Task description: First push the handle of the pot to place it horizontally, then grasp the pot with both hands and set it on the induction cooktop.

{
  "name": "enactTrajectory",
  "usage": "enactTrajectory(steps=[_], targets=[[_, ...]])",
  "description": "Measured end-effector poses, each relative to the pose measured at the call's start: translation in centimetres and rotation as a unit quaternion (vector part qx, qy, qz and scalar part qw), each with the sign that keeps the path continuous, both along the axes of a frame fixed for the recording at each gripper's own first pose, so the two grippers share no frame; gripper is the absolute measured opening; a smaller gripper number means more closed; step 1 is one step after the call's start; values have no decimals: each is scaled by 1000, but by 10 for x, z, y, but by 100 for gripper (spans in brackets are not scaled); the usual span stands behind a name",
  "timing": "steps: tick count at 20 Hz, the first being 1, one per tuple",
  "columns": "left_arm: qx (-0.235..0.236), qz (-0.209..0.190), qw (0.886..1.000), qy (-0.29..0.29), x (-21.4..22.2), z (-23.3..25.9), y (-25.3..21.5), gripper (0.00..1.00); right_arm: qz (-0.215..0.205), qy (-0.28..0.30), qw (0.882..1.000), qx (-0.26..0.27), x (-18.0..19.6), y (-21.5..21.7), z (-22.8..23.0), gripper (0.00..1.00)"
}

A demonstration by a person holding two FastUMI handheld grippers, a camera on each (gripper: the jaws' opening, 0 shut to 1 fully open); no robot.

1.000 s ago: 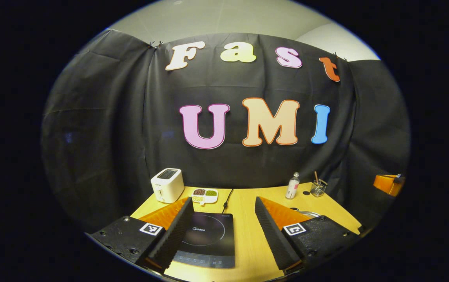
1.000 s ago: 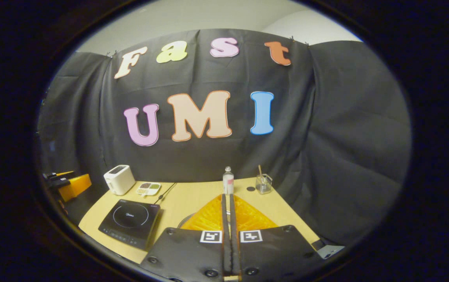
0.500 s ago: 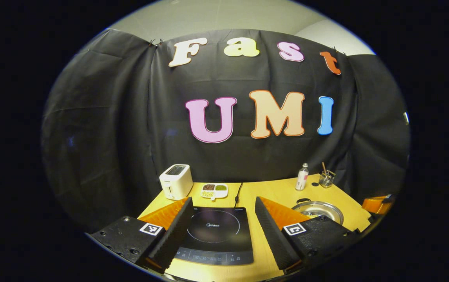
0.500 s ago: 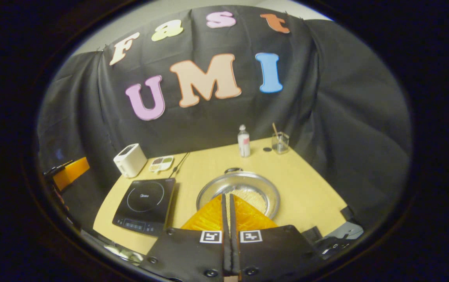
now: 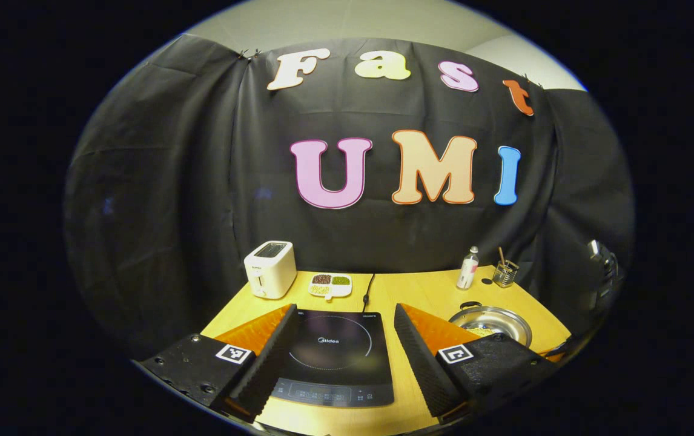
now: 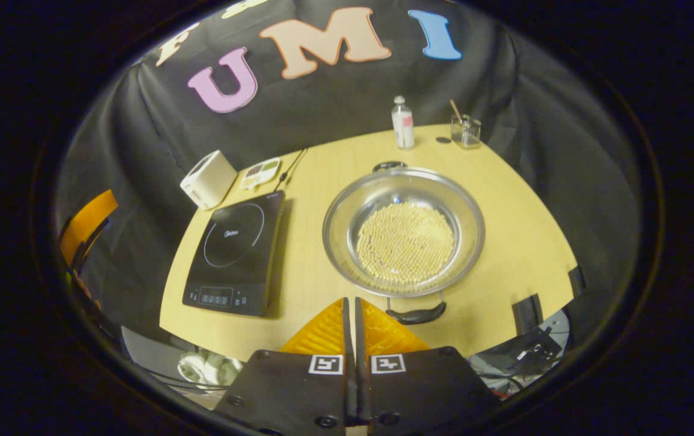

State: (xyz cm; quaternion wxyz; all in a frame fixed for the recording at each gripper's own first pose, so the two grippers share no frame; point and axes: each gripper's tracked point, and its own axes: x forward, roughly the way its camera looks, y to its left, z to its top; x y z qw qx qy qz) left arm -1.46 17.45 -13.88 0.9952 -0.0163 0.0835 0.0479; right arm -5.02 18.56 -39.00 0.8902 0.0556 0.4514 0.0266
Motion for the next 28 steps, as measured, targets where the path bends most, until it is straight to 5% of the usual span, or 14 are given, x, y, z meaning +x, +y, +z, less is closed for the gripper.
enactTrajectory(steps=[6, 12, 28], targets=[[-29, 13, 999, 16, -1, -15, 4, 96, -9, 104, 994, 23, -9, 3, -45, 3], [4, 56, 998, 20, -4, -21, 37, 96, -28, 163, 985, 39, -4, 1, -82, 3], [2, 70, 997, 29, 13, -23, 34, 96, -85, 185, 979, -4, 6, -63, -101, 2]])
